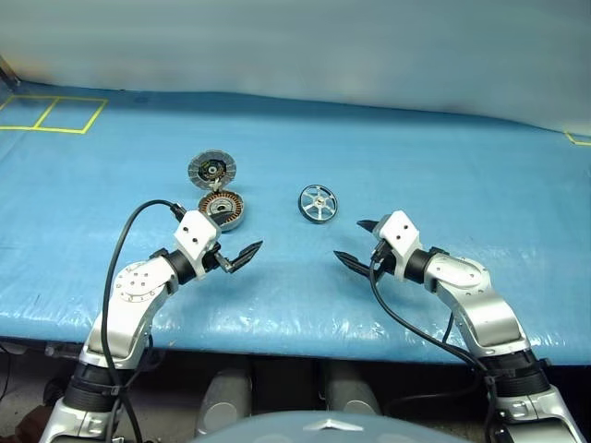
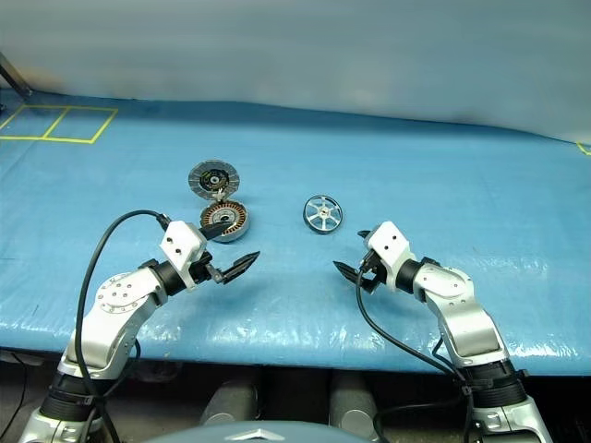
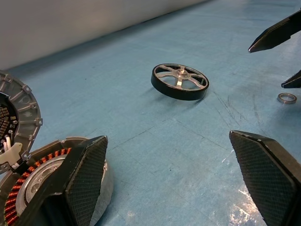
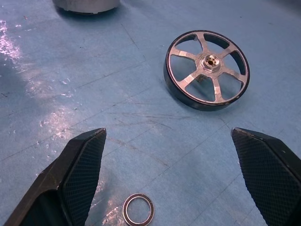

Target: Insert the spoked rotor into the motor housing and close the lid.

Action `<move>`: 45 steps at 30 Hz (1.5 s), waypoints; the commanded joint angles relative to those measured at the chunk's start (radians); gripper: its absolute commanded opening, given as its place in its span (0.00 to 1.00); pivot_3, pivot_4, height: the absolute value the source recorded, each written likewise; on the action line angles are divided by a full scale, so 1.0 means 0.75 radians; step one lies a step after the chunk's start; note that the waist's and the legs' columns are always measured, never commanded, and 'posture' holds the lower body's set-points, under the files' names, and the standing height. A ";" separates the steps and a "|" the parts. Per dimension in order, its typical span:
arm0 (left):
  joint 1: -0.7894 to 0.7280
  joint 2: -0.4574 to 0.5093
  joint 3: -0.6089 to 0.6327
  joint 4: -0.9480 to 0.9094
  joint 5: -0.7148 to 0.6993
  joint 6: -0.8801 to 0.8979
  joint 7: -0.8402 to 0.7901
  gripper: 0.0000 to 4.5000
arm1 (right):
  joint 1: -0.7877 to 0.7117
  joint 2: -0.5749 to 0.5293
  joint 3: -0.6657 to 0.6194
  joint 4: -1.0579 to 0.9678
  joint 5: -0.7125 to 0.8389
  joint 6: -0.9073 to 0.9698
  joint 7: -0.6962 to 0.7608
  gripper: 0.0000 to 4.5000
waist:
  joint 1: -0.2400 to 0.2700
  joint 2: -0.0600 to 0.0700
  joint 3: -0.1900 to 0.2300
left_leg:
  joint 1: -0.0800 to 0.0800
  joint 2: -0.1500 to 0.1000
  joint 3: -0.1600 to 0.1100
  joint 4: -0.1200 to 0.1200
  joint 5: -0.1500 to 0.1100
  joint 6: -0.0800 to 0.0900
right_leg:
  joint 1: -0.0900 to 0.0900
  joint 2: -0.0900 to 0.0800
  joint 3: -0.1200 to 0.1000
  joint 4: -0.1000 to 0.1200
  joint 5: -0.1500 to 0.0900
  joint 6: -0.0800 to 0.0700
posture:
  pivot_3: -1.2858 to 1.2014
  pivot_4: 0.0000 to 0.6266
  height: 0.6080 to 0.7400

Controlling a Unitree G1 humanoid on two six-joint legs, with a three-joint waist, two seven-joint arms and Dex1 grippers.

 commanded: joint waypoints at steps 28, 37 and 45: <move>-0.552 0.520 -0.150 0.446 0.234 -0.148 -0.619 1.00 | -0.010 0.061 0.087 -0.043 0.048 -0.019 0.076 1.00 | -0.004 0.000 0.000 | 0.000 0.000 0.000 -0.002 0.000 0.000 | -0.002 0.001 0.000 0.000 0.000 0.000 | 0.52 0.24 1.00; -0.974 0.420 -0.381 0.891 0.423 -0.357 -0.888 1.00 | 0.065 0.124 0.133 -0.073 0.029 -0.051 0.020 1.00 | -0.006 0.000 0.000 | -0.001 0.000 0.001 -0.001 0.000 0.000 | -0.002 0.001 0.000 0.000 0.000 0.000 | 0.52 0.24 1.00; -1.178 0.362 -0.481 1.263 0.573 -0.550 -0.984 1.00 | 0.142 0.144 0.116 -0.116 0.018 -0.076 -0.054 1.00 | -0.019 0.000 0.000 | -0.002 0.000 0.001 -0.001 0.000 0.000 | -0.003 0.001 0.000 0.001 0.001 0.001 | 0.52 0.24 1.00</move>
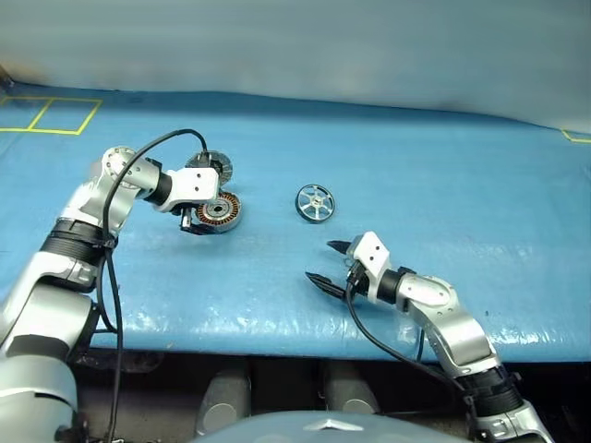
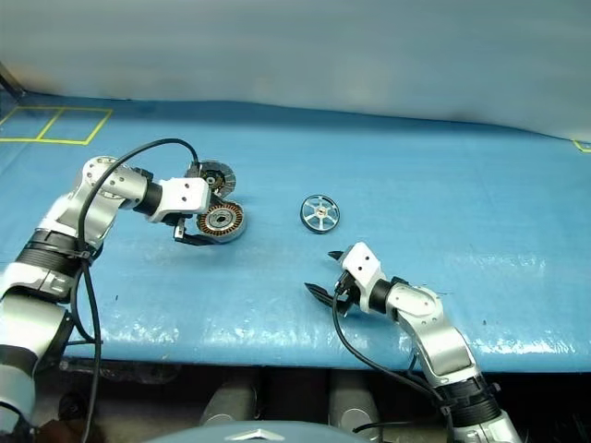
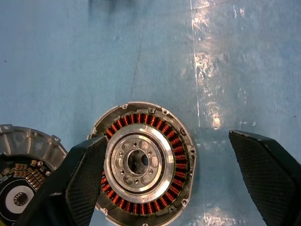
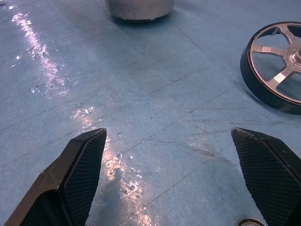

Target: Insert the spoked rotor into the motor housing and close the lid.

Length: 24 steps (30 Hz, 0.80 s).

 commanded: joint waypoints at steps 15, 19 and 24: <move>-0.113 -0.056 -0.006 0.247 0.116 -0.162 -0.088 1.00 | 0.038 0.016 -0.018 -0.065 -0.011 -0.057 -0.072 1.00 | 0.001 0.000 0.000 | -0.001 0.000 -0.001 0.001 0.000 0.000 | 0.000 0.000 0.000 0.000 0.003 0.006 | 0.52 0.24 1.00; -0.127 -0.062 -0.014 0.266 0.133 -0.174 -0.111 1.00 | 0.044 0.030 -0.012 -0.060 -0.016 -0.065 -0.085 1.00 | 0.001 0.000 0.000 | -0.001 0.000 -0.001 0.001 0.000 0.000 | 0.000 0.000 0.000 0.000 0.003 0.006 | 0.52 0.24 1.00; -0.164 -0.082 -0.030 0.320 0.173 -0.200 -0.112 1.00 | 0.049 0.046 -0.005 -0.061 -0.025 -0.072 -0.101 1.00 | 0.001 0.000 0.000 | -0.002 0.000 -0.001 0.002 0.000 0.000 | 0.000 0.000 0.000 0.000 0.004 0.006 | 0.52 0.24 1.00</move>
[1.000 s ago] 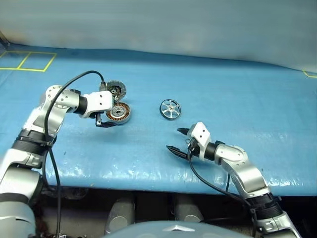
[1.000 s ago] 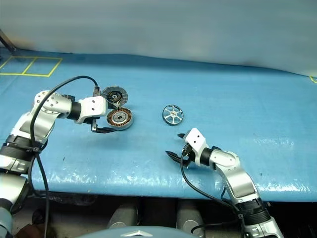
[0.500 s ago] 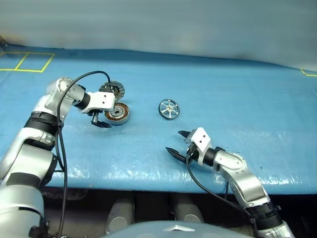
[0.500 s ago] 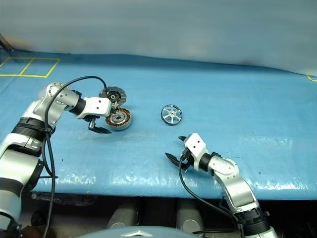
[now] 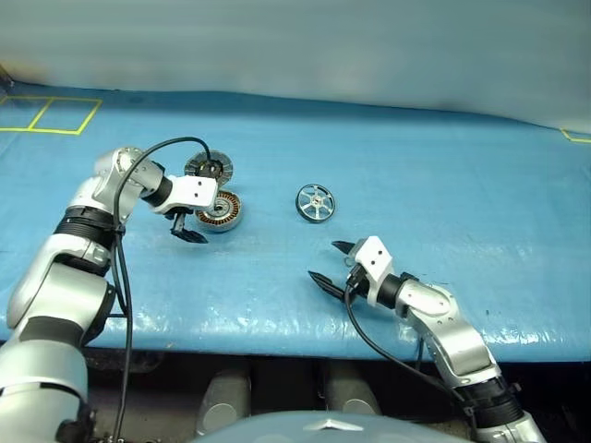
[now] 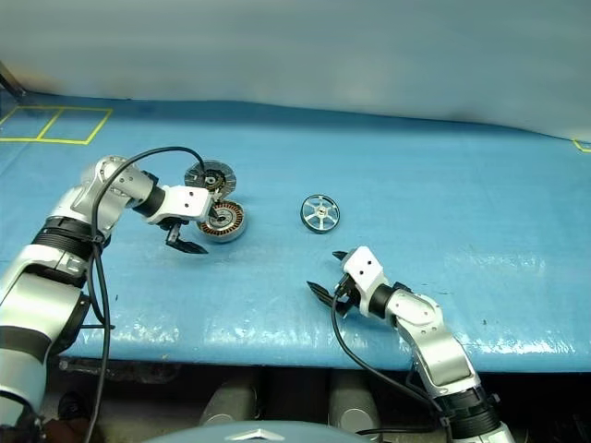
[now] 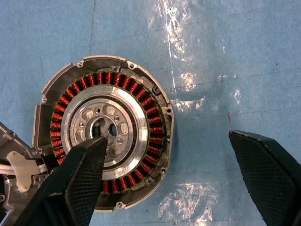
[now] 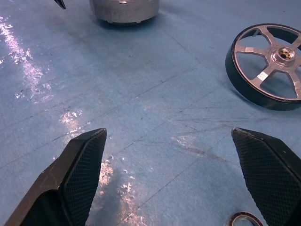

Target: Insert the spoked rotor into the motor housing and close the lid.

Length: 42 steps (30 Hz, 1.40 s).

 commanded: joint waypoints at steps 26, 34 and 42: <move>-0.060 -0.078 -0.091 0.197 0.217 -0.232 0.030 0.74 | 0.033 -0.006 -0.042 -0.087 -0.003 -0.033 -0.052 1.00 | -0.003 0.000 0.000 | 0.001 0.000 0.000 0.001 0.000 0.000 | 0.001 0.000 0.000 0.001 0.001 0.001 | 0.52 0.24 1.00; -0.060 -0.072 -0.067 0.165 0.220 -0.334 0.148 0.55 | 0.030 -0.025 -0.041 -0.084 0.001 -0.030 -0.035 1.00 | -0.001 0.001 -0.001 | 0.005 0.000 0.001 0.001 0.000 0.000 | 0.004 0.000 0.002 0.003 0.000 0.001 | 0.52 0.24 1.00; -0.031 -0.127 -0.050 -0.033 0.143 -0.379 0.117 0.55 | 0.040 -0.046 -0.050 -0.094 0.006 -0.022 -0.028 1.00 | 0.015 0.001 -0.001 | 0.002 -0.001 0.000 0.002 0.000 0.001 | 0.003 0.000 0.002 0.002 0.001 0.001 | 0.52 0.24 1.00</move>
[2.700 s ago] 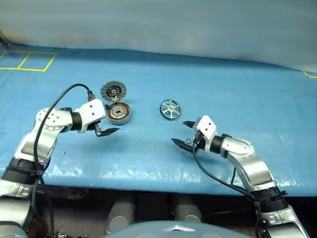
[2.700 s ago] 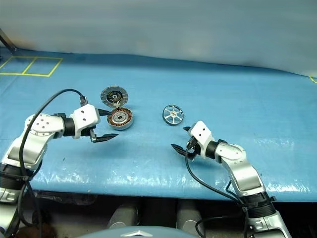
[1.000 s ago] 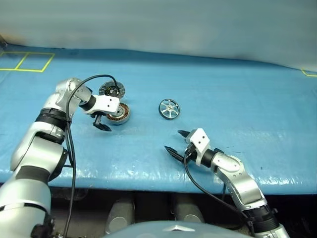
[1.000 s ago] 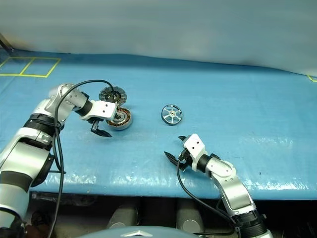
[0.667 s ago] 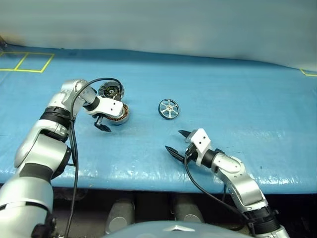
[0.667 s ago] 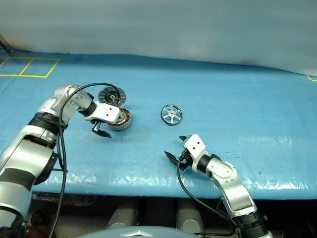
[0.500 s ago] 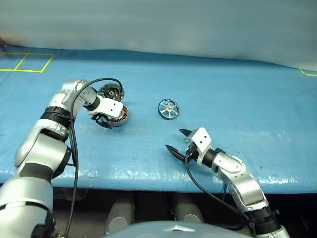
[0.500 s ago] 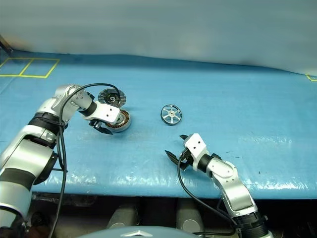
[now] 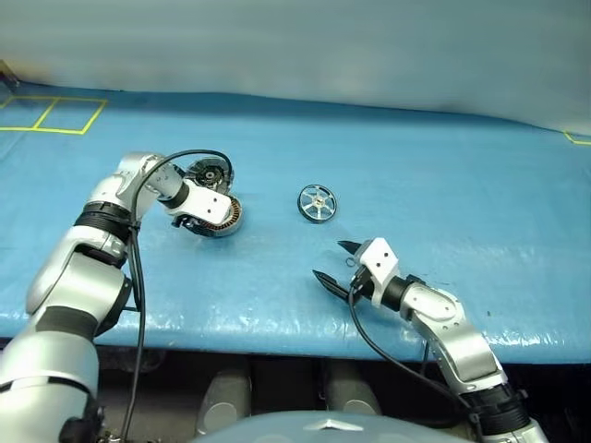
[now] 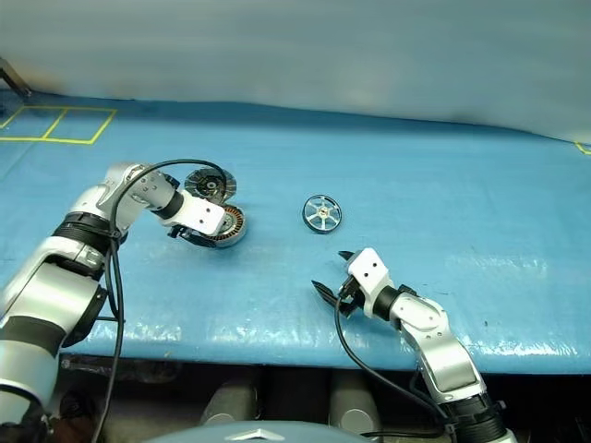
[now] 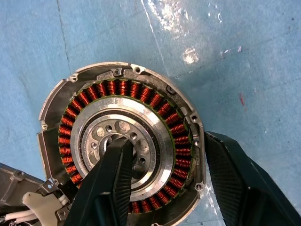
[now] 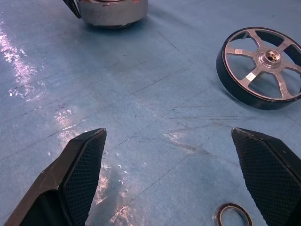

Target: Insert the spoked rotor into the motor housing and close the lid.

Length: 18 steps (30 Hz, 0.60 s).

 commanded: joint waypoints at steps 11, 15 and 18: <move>0.079 -0.034 0.005 -0.450 -0.132 0.061 -0.173 0.55 | 0.035 -0.029 -0.036 -0.087 0.029 0.008 0.019 1.00 | -0.004 0.000 0.000 | -0.002 0.000 0.000 0.001 0.000 0.000 | -0.002 0.000 0.000 0.000 0.000 0.000 | 0.52 0.24 1.00; 0.106 -0.035 -0.002 -0.560 -0.147 0.130 -0.210 0.55 | 0.066 -0.038 -0.032 -0.103 0.031 0.015 0.030 1.00 | -0.005 0.000 0.000 | -0.002 0.000 0.000 0.001 0.000 0.000 | -0.002 0.000 0.000 0.000 0.000 0.000 | 0.52 0.24 1.00; 0.135 -0.018 -0.014 -0.603 -0.137 0.148 -0.219 0.55 | 0.079 -0.037 -0.036 -0.115 0.031 0.019 0.025 1.00 | -0.012 0.000 0.000 | -0.001 0.000 0.000 0.002 0.000 0.000 | -0.001 0.000 0.000 0.001 -0.001 -0.001 | 0.52 0.24 1.00</move>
